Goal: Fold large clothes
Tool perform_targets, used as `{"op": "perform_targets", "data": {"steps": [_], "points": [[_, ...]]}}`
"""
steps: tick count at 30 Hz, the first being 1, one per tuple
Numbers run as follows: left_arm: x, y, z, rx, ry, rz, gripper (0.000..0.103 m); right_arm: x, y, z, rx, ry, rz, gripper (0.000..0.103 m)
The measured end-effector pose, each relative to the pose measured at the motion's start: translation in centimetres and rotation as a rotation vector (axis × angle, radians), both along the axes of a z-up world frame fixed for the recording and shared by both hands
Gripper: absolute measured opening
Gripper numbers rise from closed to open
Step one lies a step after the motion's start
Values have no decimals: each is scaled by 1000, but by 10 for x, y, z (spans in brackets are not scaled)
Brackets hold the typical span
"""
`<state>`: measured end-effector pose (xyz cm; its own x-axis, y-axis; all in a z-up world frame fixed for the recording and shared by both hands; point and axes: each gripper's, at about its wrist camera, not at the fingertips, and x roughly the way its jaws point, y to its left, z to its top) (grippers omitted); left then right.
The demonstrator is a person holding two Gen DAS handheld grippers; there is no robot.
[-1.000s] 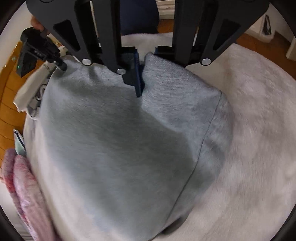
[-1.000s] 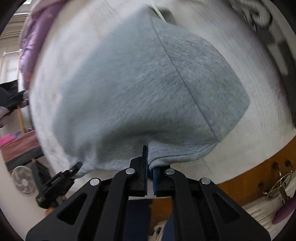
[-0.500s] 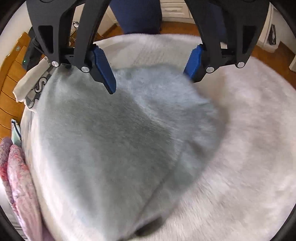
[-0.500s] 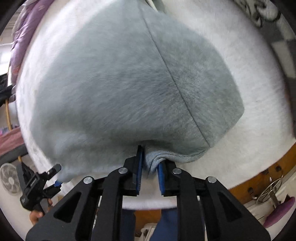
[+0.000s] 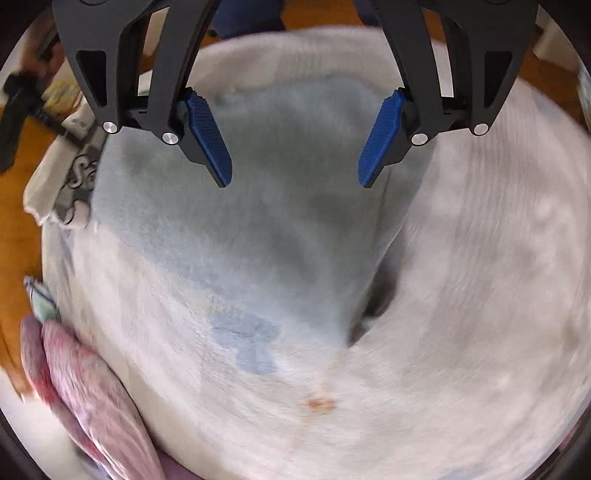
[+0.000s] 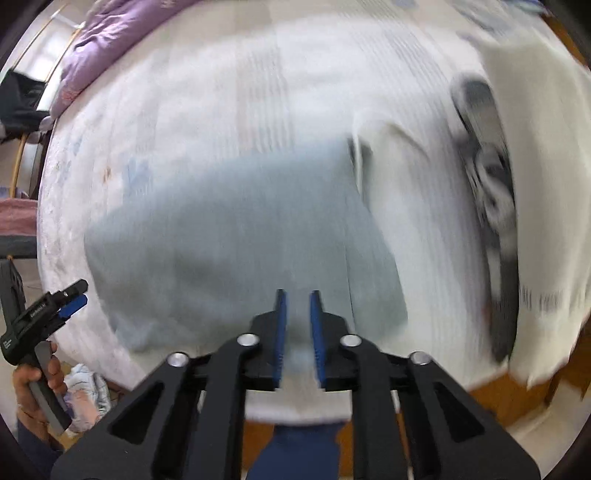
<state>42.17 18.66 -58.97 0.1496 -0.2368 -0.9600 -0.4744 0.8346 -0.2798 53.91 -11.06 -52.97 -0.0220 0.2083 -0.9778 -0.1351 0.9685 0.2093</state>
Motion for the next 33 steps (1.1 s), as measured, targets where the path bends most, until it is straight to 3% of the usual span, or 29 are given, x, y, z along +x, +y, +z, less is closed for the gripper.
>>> {"op": "perform_targets", "data": {"steps": [2,5,8,10,14,17,20,24,27,30,33], "points": [[16,4,-16,30,22,-8,72,23,13,-19,-16,-12,11,3],[30,23,-49,-13,99,24,74,50,15,-56,-101,5,43,2],[38,31,-74,-66,125,23,78,60,8,-97,-64,84,17,0],[43,31,-78,-69,131,4,79,64,6,-107,-50,104,10,0],[40,34,-76,-83,121,2,79,66,7,-108,-66,123,-2,0],[31,47,-61,-128,81,43,79,60,22,-72,-108,78,-13,4],[12,66,-43,-180,15,117,79,49,62,-33,28,38,10,5],[-20,94,-32,-196,-13,224,79,30,145,-12,106,36,161,5],[-47,107,-40,-219,18,290,81,27,181,-40,3,88,189,5],[-75,105,-57,-270,70,324,81,32,184,-88,-99,138,168,0],[-95,100,-70,-317,104,341,81,36,181,-105,-101,133,136,0]]}}
